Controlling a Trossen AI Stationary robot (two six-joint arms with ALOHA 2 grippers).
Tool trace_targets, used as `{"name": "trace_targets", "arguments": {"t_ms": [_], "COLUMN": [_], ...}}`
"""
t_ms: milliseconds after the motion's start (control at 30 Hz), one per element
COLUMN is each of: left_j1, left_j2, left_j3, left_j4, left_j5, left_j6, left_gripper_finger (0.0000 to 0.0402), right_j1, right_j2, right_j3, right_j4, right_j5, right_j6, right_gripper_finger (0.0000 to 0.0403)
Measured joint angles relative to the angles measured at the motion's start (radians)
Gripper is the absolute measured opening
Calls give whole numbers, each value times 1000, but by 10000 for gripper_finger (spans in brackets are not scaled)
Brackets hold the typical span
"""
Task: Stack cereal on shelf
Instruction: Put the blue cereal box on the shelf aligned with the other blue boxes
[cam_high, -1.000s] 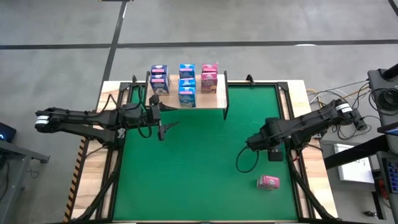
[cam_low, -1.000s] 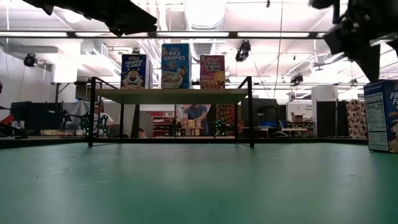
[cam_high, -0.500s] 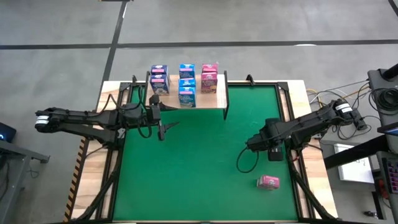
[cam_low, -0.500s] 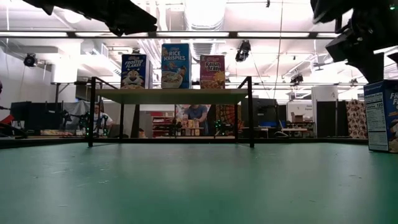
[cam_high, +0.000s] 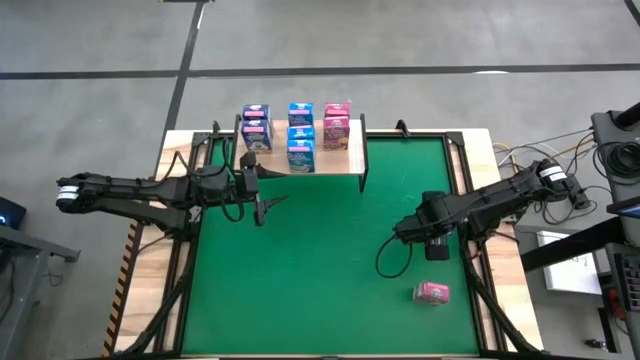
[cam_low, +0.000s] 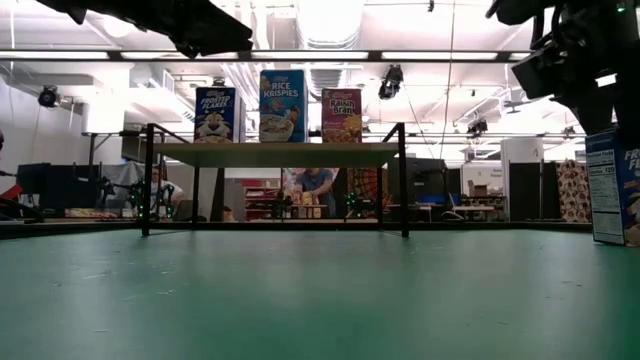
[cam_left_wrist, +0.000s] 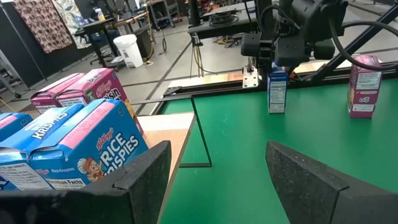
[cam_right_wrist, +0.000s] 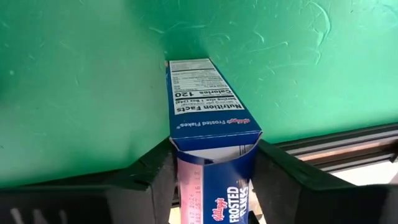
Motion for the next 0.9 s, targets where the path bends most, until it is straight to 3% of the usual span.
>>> {"name": "trace_targets", "arguments": {"t_ms": [300,500,700,900], "left_j1": [0,0,0,0], "left_j2": [0,0,0,3], "left_j3": [0,0,0,0], "left_j4": [0,0,2,2], "left_j5": [0,0,0,75], "left_j6": [0,-16,-35,-60], "left_gripper_finger": [245,245,245,245], "right_j1": [-2,-32,-64,-97], "right_j2": [1,3,3,28], "right_j3": [10,147,304,378], "right_j4": [-2,25,287,636], "right_j5": [-3,-3,73,79], "right_j6": [70,141,113,-82], "right_gripper_finger": [154,153,149,148]}}
